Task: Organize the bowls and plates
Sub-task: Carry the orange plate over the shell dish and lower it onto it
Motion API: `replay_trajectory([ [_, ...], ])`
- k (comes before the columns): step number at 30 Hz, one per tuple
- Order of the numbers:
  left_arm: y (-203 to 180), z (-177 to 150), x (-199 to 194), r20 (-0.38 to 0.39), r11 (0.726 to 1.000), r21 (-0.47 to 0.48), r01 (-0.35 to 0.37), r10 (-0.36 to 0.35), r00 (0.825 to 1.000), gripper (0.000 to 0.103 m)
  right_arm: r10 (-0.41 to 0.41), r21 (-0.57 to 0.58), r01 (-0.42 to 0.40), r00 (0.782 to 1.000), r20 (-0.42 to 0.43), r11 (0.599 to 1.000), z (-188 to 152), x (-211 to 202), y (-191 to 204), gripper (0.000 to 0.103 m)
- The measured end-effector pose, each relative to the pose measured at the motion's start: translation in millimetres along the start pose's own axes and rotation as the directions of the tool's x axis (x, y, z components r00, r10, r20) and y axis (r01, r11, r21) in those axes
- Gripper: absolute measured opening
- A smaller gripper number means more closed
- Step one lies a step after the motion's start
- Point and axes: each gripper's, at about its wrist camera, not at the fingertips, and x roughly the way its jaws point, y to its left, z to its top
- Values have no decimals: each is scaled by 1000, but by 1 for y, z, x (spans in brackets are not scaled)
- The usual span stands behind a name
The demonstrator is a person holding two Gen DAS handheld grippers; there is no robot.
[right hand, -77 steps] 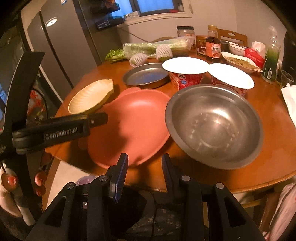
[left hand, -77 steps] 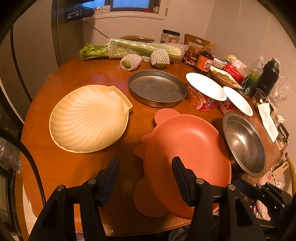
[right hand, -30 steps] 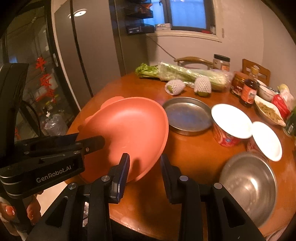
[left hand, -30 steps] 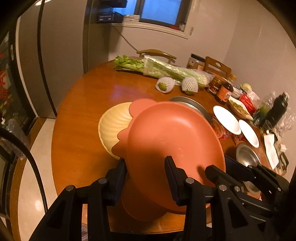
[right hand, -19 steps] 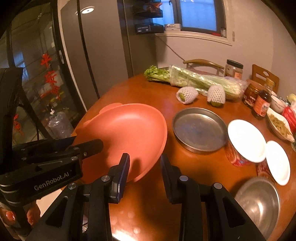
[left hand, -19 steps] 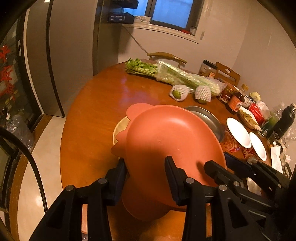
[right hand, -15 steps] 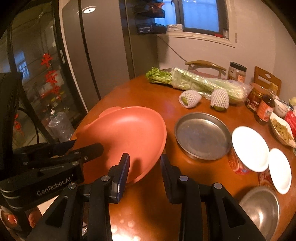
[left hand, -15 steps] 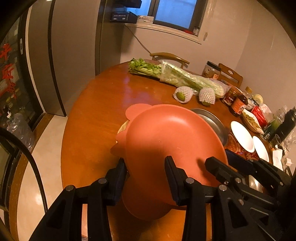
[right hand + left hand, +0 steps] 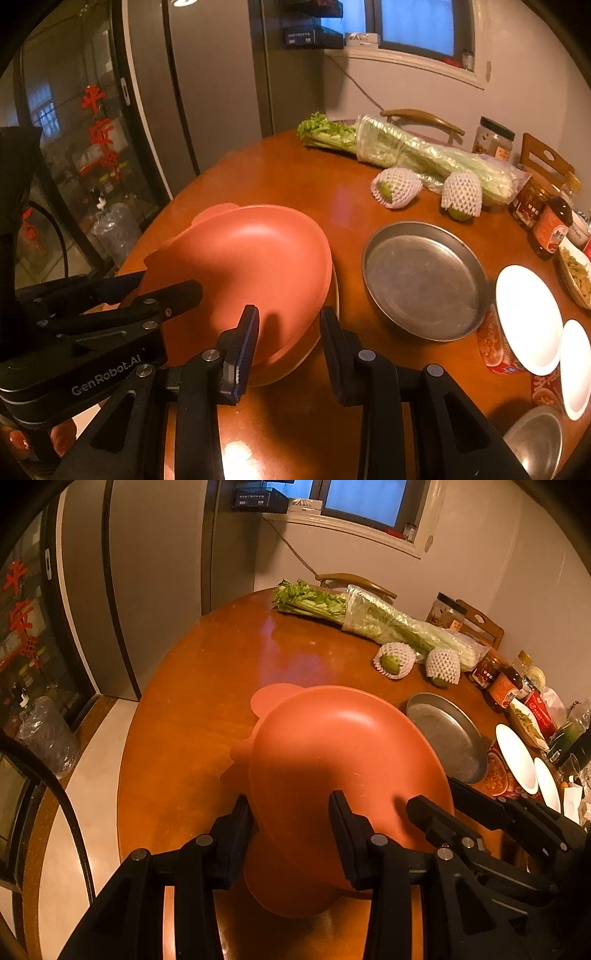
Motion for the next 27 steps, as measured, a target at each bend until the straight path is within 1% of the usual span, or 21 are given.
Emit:
replay_trajectory([
  [9, 2, 0, 9, -21, 1000, 1, -16, 16, 1000, 41, 4, -3, -4, 1000, -29, 1000, -1, 14, -3, 35],
  [14, 3, -1, 9, -14, 1000, 5, -20, 20, 1000, 41, -17, -23, 17, 1000, -18, 1000, -3, 13, 2, 35],
  [19, 4, -1, 10, -16, 1000, 2, -21, 21, 1000, 41, -9, -5, 9, 1000, -29, 1000, -4, 14, 0, 35],
  [27, 7, -2, 5, -5, 1000, -10, -13, 13, 1000, 41, -7, 41, 8, 1000, -18, 999, -4, 7, -8, 36],
])
